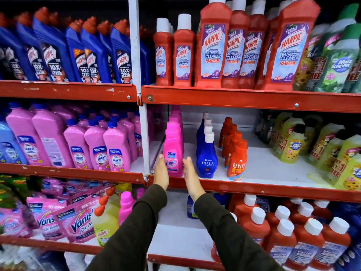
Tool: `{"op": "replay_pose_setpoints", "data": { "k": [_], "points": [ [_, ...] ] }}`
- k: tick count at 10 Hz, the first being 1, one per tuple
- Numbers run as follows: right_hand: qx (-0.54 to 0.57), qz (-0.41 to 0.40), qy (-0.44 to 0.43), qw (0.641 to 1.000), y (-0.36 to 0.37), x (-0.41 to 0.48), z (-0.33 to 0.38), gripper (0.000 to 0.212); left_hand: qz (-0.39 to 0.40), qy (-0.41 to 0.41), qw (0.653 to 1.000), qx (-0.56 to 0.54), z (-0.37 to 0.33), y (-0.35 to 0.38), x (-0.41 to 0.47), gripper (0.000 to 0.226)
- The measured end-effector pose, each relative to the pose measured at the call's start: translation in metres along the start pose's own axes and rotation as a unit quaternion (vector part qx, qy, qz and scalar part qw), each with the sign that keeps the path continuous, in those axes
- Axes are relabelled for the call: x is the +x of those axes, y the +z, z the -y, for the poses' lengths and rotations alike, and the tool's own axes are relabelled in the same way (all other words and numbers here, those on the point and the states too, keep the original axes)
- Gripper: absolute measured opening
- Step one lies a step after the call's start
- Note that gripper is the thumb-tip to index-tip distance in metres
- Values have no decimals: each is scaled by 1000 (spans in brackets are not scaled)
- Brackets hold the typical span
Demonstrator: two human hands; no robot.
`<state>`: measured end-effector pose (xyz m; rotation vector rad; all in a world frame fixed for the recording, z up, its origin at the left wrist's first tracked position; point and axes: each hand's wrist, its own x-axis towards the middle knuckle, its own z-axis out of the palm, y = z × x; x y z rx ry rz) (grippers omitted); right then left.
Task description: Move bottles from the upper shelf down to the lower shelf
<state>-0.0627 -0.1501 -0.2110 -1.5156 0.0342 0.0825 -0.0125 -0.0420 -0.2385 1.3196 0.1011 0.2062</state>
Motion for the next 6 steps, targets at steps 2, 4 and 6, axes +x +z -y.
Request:
{"op": "replay_pose_setpoints", "data": {
  "k": [2,4,6],
  "points": [
    [-23,20,8,999,1,0,1,65,-2,5,999,32,-1,-3,1,49],
    [-23,35,-9,999,-1,-1,4,64,-4,9,999,33,-1,-3,0,55],
    [-83,38,-80,993,-5,-3,4,54,-39,20,996,75,-2,0,-6,56]
  ]
}}
